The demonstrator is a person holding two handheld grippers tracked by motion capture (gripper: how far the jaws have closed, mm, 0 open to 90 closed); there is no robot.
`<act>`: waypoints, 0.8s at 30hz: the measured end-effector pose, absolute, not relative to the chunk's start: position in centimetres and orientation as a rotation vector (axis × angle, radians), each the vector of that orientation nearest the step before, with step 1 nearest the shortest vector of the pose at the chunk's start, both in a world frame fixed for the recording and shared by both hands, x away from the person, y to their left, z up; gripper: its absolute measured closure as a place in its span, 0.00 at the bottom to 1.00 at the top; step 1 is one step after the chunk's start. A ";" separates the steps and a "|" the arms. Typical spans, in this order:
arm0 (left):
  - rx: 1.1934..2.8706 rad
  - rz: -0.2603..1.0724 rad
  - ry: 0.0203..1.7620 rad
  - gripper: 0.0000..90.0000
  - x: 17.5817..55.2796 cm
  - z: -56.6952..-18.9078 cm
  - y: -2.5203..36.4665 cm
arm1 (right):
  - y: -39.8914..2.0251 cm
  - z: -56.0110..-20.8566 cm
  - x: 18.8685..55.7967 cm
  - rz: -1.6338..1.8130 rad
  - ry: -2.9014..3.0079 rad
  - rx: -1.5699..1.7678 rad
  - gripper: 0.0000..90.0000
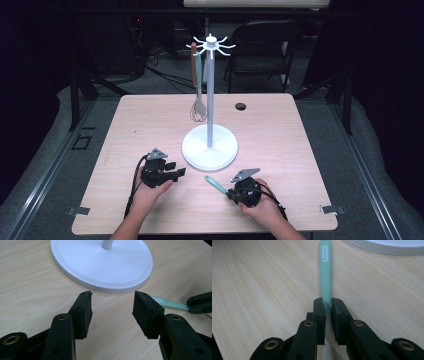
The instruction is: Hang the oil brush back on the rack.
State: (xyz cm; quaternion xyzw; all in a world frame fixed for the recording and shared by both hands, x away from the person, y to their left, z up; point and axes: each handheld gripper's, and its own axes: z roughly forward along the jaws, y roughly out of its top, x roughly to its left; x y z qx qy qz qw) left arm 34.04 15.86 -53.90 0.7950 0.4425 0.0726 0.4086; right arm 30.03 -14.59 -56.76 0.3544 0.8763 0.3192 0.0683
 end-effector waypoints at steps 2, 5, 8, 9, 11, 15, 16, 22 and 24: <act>2.012 0.174 1.094 0.55 33.9 -54.1 15.5 | -14.7 -56.7 30.0 0.980 2.638 1.071 0.91; 2.026 0.165 1.071 0.54 33.8 -54.5 14.9 | -14.9 -56.6 30.0 0.995 2.632 1.077 0.91; 2.051 0.158 1.051 0.53 33.7 -54.7 14.3 | -15.1 -56.5 29.9 0.996 2.629 1.073 0.91; 2.055 0.154 1.047 0.53 33.7 -54.8 14.2 | -15.1 -56.5 29.9 1.001 2.626 1.070 0.91; 2.071 0.167 1.027 0.53 33.6 -54.8 14.0 | -15.1 -56.4 29.9 1.015 2.619 1.075 0.91; 2.084 0.189 0.972 0.53 33.5 -54.9 13.5 | -15.1 -56.4 29.8 1.028 2.614 1.069 0.91; 2.083 0.180 0.965 0.53 33.5 -54.9 13.4 | -15.1 -56.4 29.8 1.024 2.610 1.066 0.91; 2.063 0.098 0.967 0.52 33.5 -55.5 13.1 | -15.0 -56.2 29.7 1.033 2.602 1.057 0.91; 2.065 0.069 0.974 0.55 33.5 -55.6 13.0 | -15.1 -56.2 29.7 1.039 2.599 1.058 0.91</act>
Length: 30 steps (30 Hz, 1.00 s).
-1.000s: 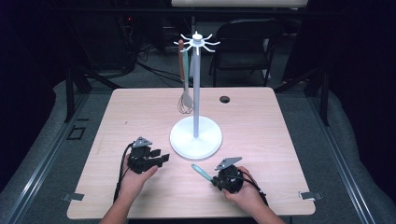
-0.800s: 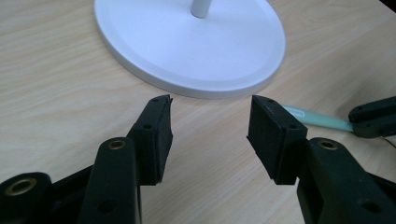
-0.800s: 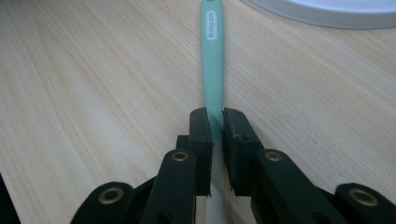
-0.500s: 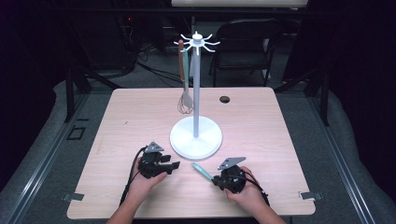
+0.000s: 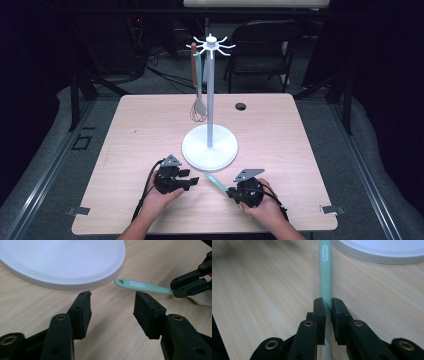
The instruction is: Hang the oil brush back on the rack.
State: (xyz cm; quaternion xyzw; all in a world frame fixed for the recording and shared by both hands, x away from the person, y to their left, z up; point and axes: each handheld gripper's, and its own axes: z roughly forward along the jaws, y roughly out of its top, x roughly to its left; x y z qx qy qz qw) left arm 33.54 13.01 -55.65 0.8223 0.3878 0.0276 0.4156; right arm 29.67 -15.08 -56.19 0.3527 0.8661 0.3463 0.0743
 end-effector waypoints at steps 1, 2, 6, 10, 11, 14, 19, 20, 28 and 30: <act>2.068 0.060 0.973 0.55 33.6 -55.7 13.0 | -15.1 -56.2 29.6 1.041 2.597 1.061 0.91; 2.063 0.052 0.969 0.55 33.6 -55.8 12.9 | -15.1 -56.1 29.6 1.048 2.598 1.059 0.91; 2.061 0.014 0.950 0.54 33.7 -56.1 12.9 | -15.2 -56.1 29.6 1.063 2.583 1.050 0.91; 2.062 -0.010 0.925 0.52 33.7 -56.3 12.7 | -15.2 -56.0 29.5 1.073 2.579 1.040 0.91; 2.063 -0.011 0.922 0.52 33.6 -56.3 12.6 | -15.2 -55.9 29.5 1.075 2.582 1.036 0.91; 2.064 -0.016 0.905 0.51 33.6 -56.4 12.3 | -15.0 -55.9 29.4 1.089 2.574 1.026 0.91; 2.067 -0.043 0.878 0.50 33.4 -56.3 11.9 | -14.6 -55.7 29.3 1.109 2.573 1.002 0.91; 2.066 -0.052 0.872 0.49 33.4 -56.3 11.8 | -14.5 -55.7 29.2 1.114 2.572 0.991 0.91; 2.059 -0.087 0.848 0.47 33.3 -56.2 11.3 | -13.8 -55.5 28.8 1.134 2.578 0.925 0.91; 2.052 -0.099 0.844 0.47 33.2 -56.2 11.3 | -13.7 -55.6 28.8 1.145 2.579 0.927 0.91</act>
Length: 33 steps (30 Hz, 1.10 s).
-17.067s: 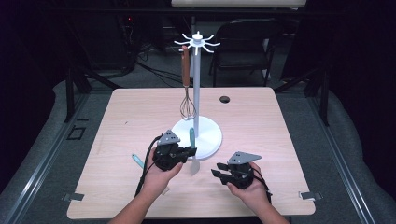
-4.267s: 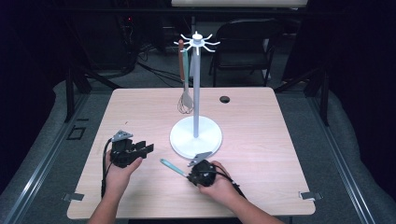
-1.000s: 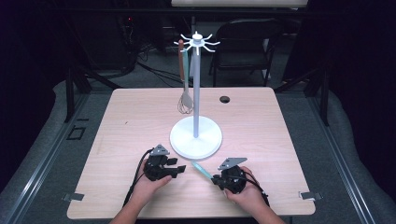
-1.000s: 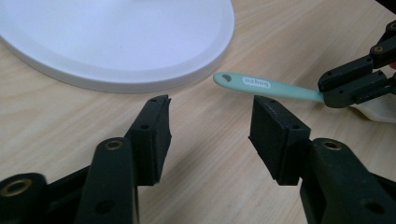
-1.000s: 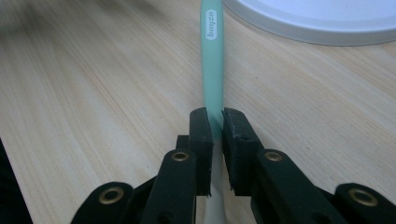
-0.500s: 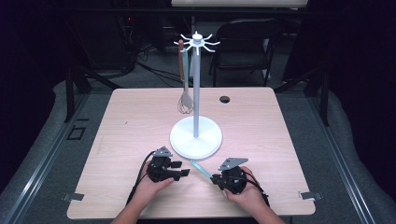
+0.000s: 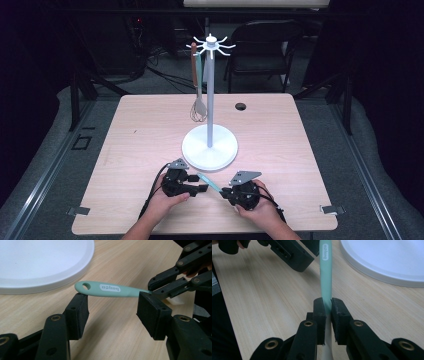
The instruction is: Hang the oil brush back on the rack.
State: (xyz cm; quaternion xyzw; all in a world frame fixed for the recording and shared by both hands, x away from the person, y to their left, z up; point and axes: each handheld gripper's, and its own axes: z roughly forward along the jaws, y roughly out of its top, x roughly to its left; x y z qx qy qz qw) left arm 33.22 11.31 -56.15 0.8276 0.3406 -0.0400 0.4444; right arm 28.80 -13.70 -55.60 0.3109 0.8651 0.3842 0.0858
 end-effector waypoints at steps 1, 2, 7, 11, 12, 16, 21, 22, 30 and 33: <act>2.046 -0.101 0.838 0.47 33.2 -56.1 11.3 | -13.7 -55.6 28.8 1.144 2.581 0.922 0.91; 2.039 -0.106 0.834 0.47 33.2 -56.0 11.3 | -13.6 -55.6 28.8 1.137 2.587 0.918 0.91; 2.041 -0.099 0.825 0.47 33.1 -55.9 11.2 | -13.4 -55.8 28.8 1.145 2.591 0.910 0.91; 2.039 -0.093 0.819 0.47 33.0 -55.9 11.2 | -13.5 -55.9 28.9 1.148 2.605 0.921 0.88; 2.037 -0.091 0.815 0.47 33.0 -55.9 11.2 | -13.5 -55.9 28.9 1.146 2.615 0.929 0.87; 2.029 -0.086 0.809 0.47 33.0 -55.7 11.2 | -13.7 -56.2 28.8 1.118 2.638 0.956 0.87; 2.012 -0.082 0.804 0.47 32.9 -55.5 11.2 | -14.0 -56.4 28.9 1.089 2.667 0.989 0.87; 2.012 -0.080 0.800 0.47 32.8 -55.4 11.2 | -14.1 -56.4 28.9 1.082 2.666 0.989 0.87; 2.003 -0.076 0.777 0.48 32.7 -54.8 11.0 | -14.5 -56.2 28.6 1.066 2.698 1.026 0.87; 2.006 -0.074 0.773 0.48 32.6 -54.7 11.0 | -14.7 -56.2 28.6 1.058 2.709 1.027 0.88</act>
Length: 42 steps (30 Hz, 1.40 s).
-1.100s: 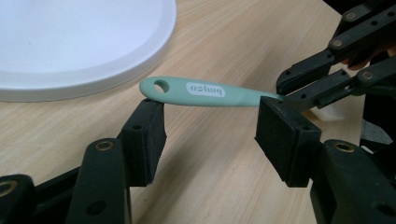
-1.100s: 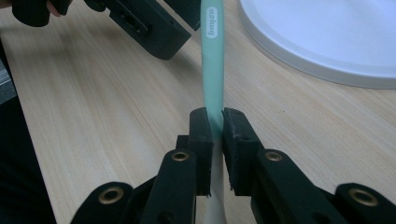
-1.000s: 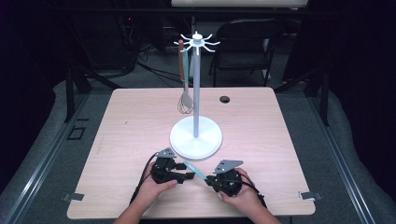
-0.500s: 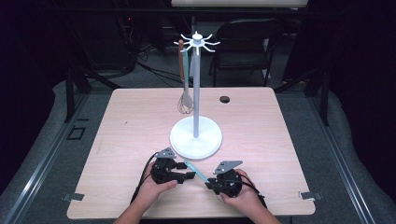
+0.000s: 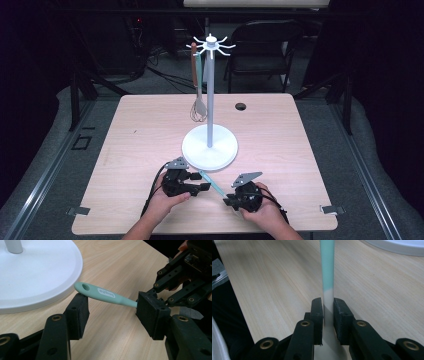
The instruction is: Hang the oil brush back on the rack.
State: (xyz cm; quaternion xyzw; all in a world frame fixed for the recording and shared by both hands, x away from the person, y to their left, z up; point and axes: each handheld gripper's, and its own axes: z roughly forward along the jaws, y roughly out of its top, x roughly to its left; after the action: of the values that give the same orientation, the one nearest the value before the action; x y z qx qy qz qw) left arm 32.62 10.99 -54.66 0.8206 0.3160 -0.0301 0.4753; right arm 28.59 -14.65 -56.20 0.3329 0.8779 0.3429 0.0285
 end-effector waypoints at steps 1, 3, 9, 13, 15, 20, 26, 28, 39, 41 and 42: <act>2.007 -0.075 0.770 0.48 32.6 -54.7 11.0 | -14.7 -56.2 28.6 1.054 2.709 1.028 0.89; 2.009 -0.075 0.770 0.48 32.6 -54.6 11.0 | -14.7 -56.1 28.6 1.049 2.711 1.027 0.91; 2.004 -0.069 0.766 0.49 32.5 -54.4 11.0 | -14.6 -56.0 28.6 1.038 2.717 0.988 0.92; 1.998 -0.063 0.763 0.49 32.5 -54.2 11.0 | -14.6 -55.8 28.5 1.051 2.710 0.971 0.92; 1.992 -0.064 0.764 0.49 32.4 -54.2 11.0 | -14.5 -55.7 28.5 1.060 2.699 0.953 0.92; 2.006 -0.076 0.748 0.49 32.3 -54.0 10.7 | -14.1 -55.4 28.3 1.091 2.673 0.906 0.92; 1.996 -0.069 0.745 0.50 32.1 -53.6 10.5 | -13.5 -55.1 28.3 1.129 2.633 0.884 0.92; 1.989 -0.070 0.741 0.51 32.1 -53.4 10.6 | -13.2 -55.0 28.3 1.157 2.616 0.887 0.92; 1.937 -0.059 0.745 0.72 31.9 -51.2 11.4 | -12.1 -53.7 28.6 1.215 2.560 0.835 0.92; 1.933 -0.045 0.736 0.75 31.8 -50.8 11.4 | -11.9 -53.6 28.6 1.228 2.544 0.832 0.92; 1.932 -0.042 0.730 0.76 31.7 -50.6 11.4 | -11.8 -53.5 28.7 1.241 2.537 0.840 0.92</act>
State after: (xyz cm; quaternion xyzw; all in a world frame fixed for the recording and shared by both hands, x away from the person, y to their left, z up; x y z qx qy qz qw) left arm 31.69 11.39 -50.63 0.8032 0.3033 -0.0173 0.5124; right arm 28.68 -11.76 -53.50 0.2838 0.8569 0.4192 0.0973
